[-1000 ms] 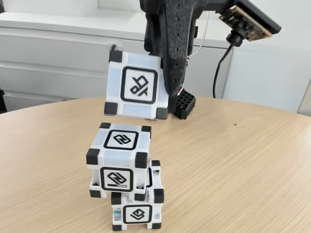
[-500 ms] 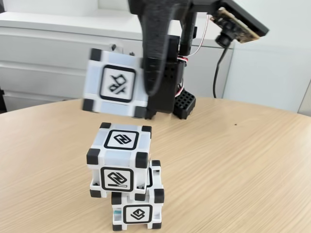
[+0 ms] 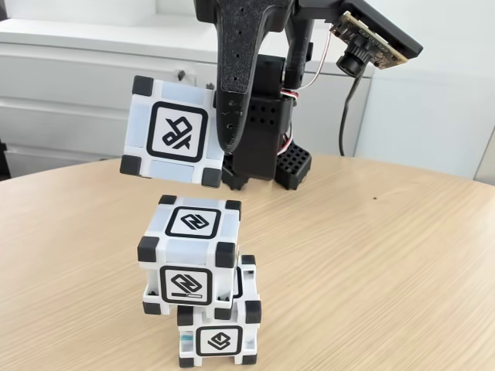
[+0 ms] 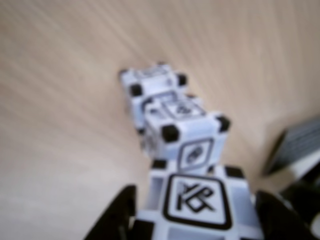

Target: Stack cubes from left to right.

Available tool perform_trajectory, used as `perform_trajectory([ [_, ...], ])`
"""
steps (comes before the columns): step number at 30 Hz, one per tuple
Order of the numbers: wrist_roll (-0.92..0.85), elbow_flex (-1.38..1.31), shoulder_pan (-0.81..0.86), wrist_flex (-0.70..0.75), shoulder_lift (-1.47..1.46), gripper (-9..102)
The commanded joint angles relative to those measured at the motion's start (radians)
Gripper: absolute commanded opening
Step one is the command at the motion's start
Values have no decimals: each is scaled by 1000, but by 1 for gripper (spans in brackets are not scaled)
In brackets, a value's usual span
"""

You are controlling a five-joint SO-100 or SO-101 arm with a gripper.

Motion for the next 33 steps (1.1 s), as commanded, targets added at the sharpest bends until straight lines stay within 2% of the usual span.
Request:
perform_trajectory([
  [1, 12, -8, -3, 3, 20, 0],
  [9, 29, -8, -80, 3, 20, 0],
  [22, 6, -8, -83, 3, 14, 0],
  [24, 5, -6, -83, 3, 15, 3],
  [26, 3, -6, -81, 3, 17, 12],
  [28, 2, -6, -81, 3, 17, 16],
  [33, 2, -6, -81, 3, 20, 20],
])
